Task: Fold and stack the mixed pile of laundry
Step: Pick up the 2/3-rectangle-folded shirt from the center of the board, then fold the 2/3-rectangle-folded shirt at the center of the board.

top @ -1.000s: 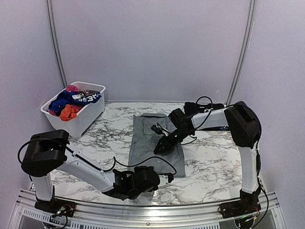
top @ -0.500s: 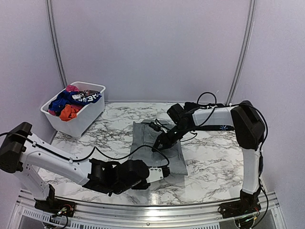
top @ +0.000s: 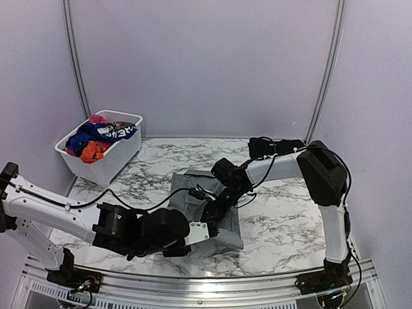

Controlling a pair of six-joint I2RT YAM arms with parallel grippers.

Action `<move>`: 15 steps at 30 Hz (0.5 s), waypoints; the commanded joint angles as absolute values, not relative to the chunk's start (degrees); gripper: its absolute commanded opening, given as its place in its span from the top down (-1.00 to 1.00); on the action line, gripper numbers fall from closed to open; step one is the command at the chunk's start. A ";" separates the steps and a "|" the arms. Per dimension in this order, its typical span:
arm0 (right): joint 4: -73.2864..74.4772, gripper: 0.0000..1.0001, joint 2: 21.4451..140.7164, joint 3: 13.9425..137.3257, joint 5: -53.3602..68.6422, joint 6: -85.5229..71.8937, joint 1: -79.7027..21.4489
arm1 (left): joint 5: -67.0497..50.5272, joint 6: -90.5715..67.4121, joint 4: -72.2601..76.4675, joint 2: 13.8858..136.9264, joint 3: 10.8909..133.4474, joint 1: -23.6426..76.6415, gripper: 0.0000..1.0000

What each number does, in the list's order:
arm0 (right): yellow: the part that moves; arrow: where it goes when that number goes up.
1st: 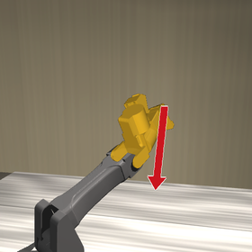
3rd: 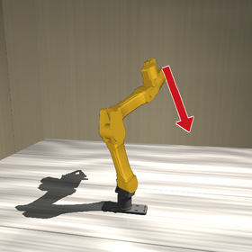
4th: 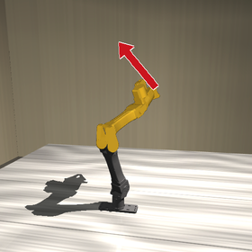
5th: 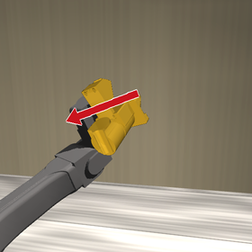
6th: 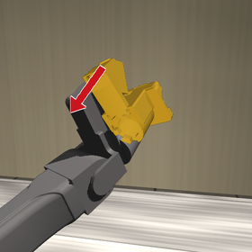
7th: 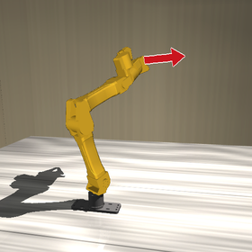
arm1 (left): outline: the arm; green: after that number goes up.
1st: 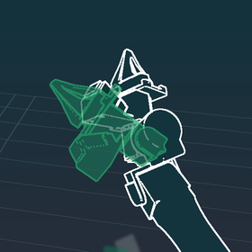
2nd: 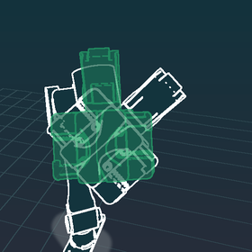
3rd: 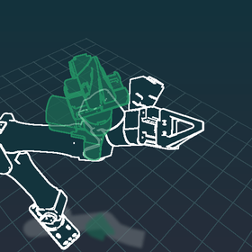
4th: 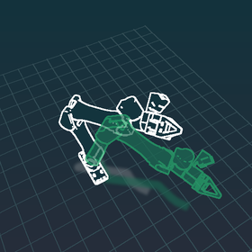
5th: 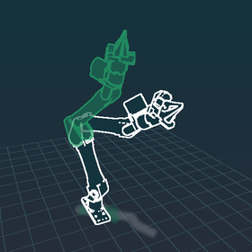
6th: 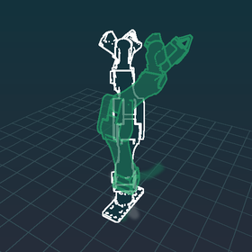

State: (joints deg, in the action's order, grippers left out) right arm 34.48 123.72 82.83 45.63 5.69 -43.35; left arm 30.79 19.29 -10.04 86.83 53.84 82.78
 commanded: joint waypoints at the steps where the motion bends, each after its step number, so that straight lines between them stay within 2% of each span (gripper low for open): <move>1: 35.01 0.63 124.85 77.44 44.35 6.00 -47.86 | 29.01 18.17 -16.36 80.41 59.64 83.13 1.00; 9: 29.47 0.55 116.20 68.65 52.87 -1.51 -56.31 | 25.54 18.59 -20.18 79.31 61.47 81.10 1.00; 15: 32.92 0.29 113.93 69.56 52.65 -0.42 -56.14 | 20.77 17.10 -21.23 78.03 58.64 81.12 1.00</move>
